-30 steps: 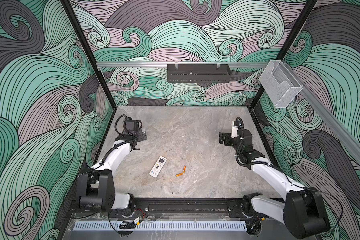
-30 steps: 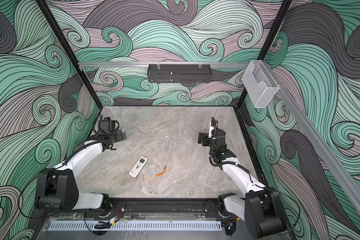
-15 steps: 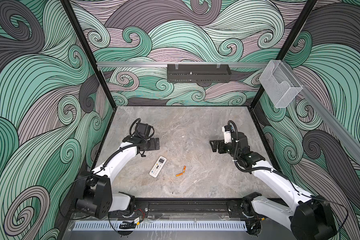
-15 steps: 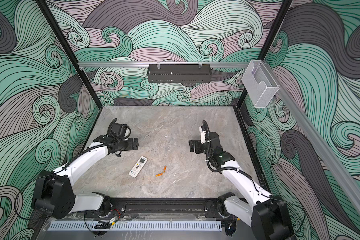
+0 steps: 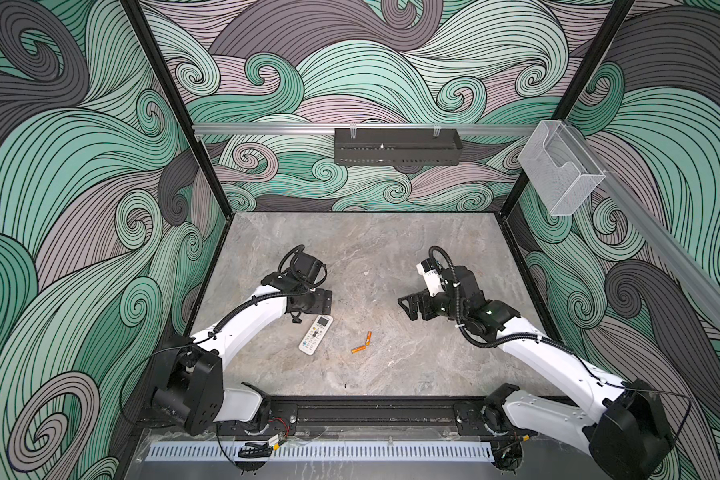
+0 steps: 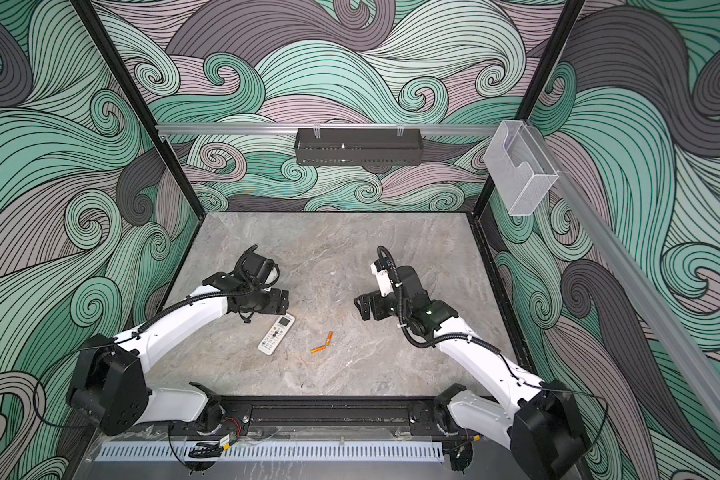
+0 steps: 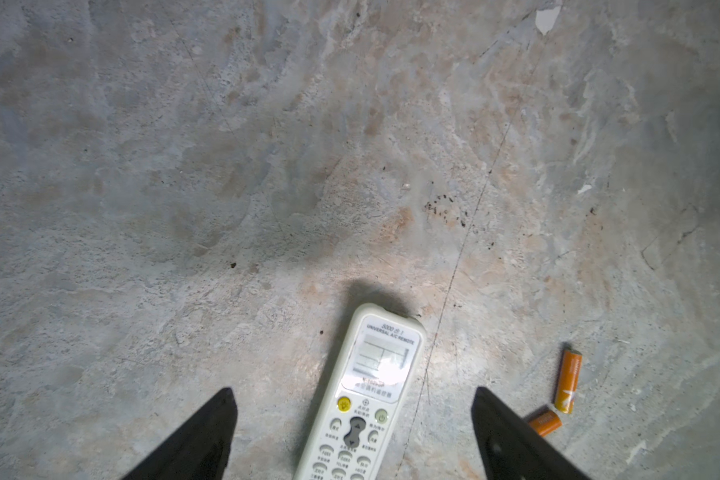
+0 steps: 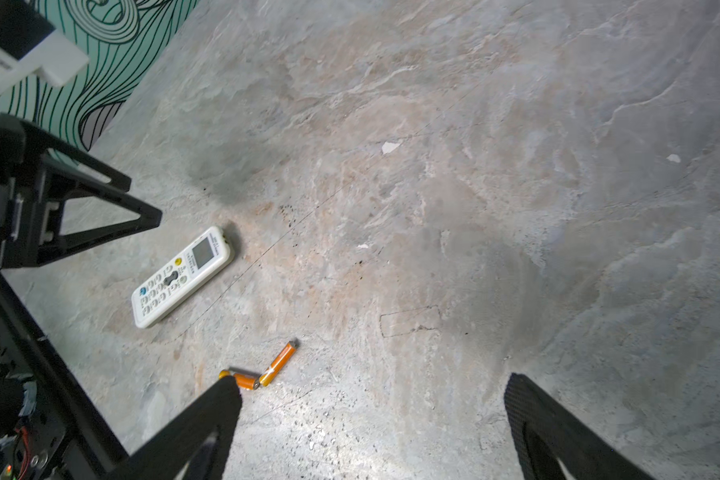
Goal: Load the batteries into the remote control
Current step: 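Move the left gripper over the white remote while the right gripper advances toward the batteries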
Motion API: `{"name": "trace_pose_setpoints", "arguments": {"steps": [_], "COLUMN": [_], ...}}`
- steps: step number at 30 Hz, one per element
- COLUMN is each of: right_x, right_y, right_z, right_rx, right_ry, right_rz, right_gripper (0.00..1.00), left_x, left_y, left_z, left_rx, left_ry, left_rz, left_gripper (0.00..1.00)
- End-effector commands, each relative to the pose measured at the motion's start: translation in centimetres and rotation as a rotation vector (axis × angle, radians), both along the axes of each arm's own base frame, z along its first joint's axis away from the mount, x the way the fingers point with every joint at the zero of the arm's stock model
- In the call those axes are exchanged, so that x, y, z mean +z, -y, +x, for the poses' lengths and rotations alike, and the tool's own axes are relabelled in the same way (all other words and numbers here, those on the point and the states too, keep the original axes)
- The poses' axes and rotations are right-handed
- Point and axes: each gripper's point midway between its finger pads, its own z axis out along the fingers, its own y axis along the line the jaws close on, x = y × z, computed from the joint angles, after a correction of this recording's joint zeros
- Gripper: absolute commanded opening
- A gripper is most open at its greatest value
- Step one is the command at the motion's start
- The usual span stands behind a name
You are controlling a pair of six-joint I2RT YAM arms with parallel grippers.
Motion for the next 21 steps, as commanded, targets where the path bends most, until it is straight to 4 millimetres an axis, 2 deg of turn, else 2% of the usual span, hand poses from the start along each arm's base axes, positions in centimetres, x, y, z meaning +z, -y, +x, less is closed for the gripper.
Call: {"name": "trace_pose_setpoints", "arguments": {"steps": [1, 2, 12, 21], "right_x": [0.7, 0.5, -0.8, -1.4], "right_y": [-1.3, -1.5, -2.7, -3.4], "right_z": [-0.8, -1.2, -3.4, -4.0], "right_rx": [0.051, 0.064, 0.126, 0.160], "right_ry": [-0.012, -0.024, -0.077, -0.103], "right_rz": [0.003, 0.001, 0.005, 0.006], "right_gripper": [1.00, 1.00, 1.00, 1.00], "left_x": [0.2, -0.5, -2.7, -5.2], "left_y": [0.5, 0.7, 1.1, 1.0], "left_z": [0.1, 0.2, -1.0, -1.9], "left_rx": [-0.003, -0.010, -0.074, -0.092], "left_ry": [-0.016, -0.038, -0.134, -0.198], "left_rz": [0.029, 0.044, 0.156, 0.224], "left_gripper": [0.91, 0.91, 0.91, 0.91]}}
